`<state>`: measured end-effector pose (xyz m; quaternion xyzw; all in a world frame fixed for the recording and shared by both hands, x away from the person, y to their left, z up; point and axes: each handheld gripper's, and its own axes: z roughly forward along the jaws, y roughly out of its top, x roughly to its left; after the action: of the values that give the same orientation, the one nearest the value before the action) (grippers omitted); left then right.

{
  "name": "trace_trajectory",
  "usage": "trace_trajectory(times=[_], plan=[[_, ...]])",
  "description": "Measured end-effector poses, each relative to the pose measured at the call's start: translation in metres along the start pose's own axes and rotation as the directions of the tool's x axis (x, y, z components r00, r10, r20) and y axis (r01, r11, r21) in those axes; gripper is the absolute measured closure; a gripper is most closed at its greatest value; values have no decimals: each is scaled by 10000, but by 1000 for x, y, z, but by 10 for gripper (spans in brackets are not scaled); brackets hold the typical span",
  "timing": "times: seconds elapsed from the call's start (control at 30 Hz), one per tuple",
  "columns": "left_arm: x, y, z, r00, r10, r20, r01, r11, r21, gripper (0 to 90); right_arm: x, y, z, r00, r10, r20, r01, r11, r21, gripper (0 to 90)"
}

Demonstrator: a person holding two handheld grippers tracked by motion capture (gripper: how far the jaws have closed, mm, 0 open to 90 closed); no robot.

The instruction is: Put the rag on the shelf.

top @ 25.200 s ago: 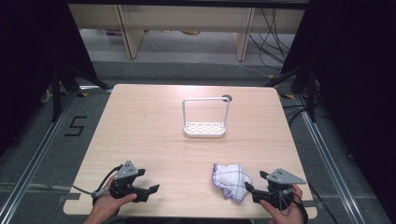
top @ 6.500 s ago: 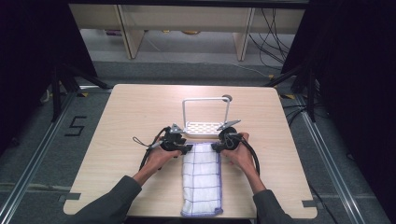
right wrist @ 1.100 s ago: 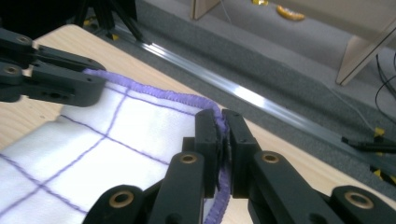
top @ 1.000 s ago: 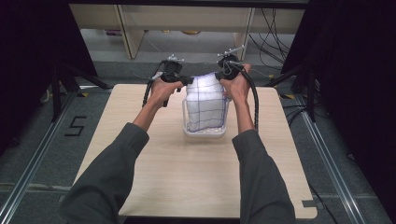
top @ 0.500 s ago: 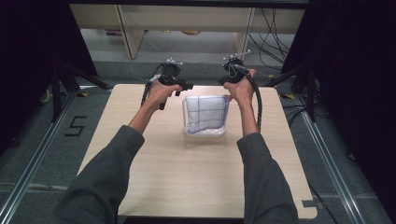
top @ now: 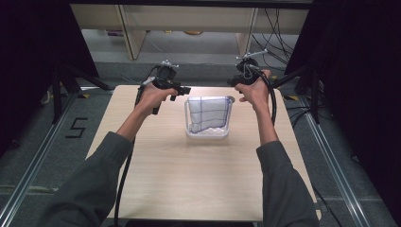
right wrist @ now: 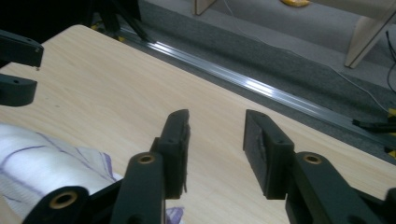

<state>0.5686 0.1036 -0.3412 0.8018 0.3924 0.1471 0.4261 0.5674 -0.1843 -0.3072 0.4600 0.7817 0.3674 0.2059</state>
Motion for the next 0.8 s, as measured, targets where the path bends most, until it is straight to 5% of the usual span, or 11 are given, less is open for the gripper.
trace_trajectory(times=[0.27, 0.8], plan=[[-7, -10, -26, 9992, -148, 374, 159, 9994, -316, 388, 17, -11, -20, 9939, -820, -738, 803, 9964, -261, 517], [-38, -41, -58, 9913, 11, 1317, 98, 9966, -814, 337, 29, -35, -41, 9884, -823, -1274, 706, 9930, -945, 412]])
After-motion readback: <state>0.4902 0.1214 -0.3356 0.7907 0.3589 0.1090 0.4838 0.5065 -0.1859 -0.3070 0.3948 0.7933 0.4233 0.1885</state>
